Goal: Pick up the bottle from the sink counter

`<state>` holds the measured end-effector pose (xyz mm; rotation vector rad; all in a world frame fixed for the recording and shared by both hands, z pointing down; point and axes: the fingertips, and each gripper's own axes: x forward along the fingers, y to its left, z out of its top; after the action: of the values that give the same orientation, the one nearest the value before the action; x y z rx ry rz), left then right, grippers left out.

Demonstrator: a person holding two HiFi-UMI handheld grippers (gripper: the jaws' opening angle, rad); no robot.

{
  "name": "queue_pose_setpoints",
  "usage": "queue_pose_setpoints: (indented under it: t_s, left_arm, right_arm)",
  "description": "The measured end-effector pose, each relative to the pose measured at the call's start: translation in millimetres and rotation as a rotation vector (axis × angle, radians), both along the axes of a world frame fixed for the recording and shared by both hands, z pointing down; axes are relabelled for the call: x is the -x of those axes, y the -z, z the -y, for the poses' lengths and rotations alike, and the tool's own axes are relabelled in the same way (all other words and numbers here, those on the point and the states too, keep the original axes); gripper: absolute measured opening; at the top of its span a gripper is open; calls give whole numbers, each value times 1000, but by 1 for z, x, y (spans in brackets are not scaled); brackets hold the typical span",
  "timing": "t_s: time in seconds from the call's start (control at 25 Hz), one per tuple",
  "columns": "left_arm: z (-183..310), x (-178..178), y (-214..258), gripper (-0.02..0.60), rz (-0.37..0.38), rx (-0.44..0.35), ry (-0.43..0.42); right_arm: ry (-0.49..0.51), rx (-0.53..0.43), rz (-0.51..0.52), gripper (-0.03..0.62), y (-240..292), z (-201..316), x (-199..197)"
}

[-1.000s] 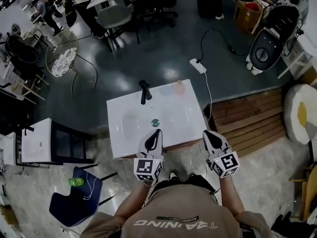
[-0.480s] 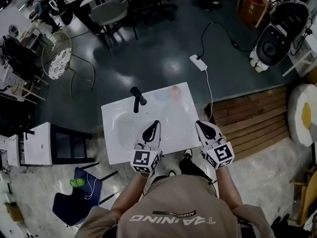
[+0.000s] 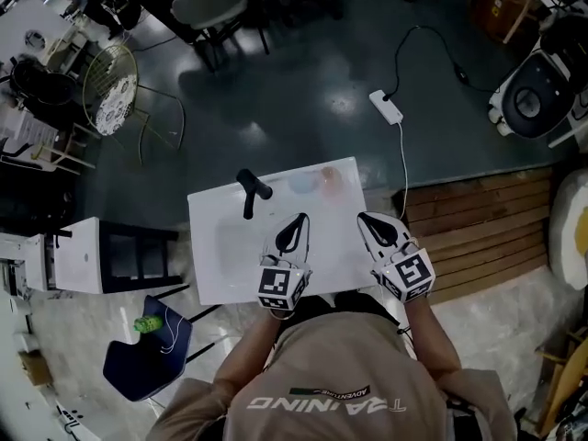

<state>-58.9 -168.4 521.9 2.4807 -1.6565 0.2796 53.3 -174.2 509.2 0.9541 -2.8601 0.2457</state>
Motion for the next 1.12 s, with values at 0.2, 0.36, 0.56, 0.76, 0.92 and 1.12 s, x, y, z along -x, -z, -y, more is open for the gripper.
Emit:
queue_pose_setpoints:
  t_s: [0.2, 0.36, 0.56, 0.76, 0.92, 1.12]
  left_arm:
    - [26, -12, -44, 8, 1, 43, -29]
    - [57, -13, -76, 13, 7, 59, -39]
    - [91, -24, -112, 149, 21, 52, -87]
    - [118, -26, -134, 149, 31, 29, -69]
    - [125, -26, -142, 149, 11, 29, -75]
    - [130, -27, -146, 149, -16, 29, -70]
  right_arm:
    - [16, 43, -29, 8, -13, 13, -1]
    - [9, 81, -55, 8, -29, 23, 0]
    - [-41, 85, -51, 8, -40, 32, 8]
    - [-71, 141, -55, 8, -56, 32, 2]
    - [-106, 160, -66, 8, -67, 30, -9]
    - [-132, 203, -65, 8, -75, 31, -17]
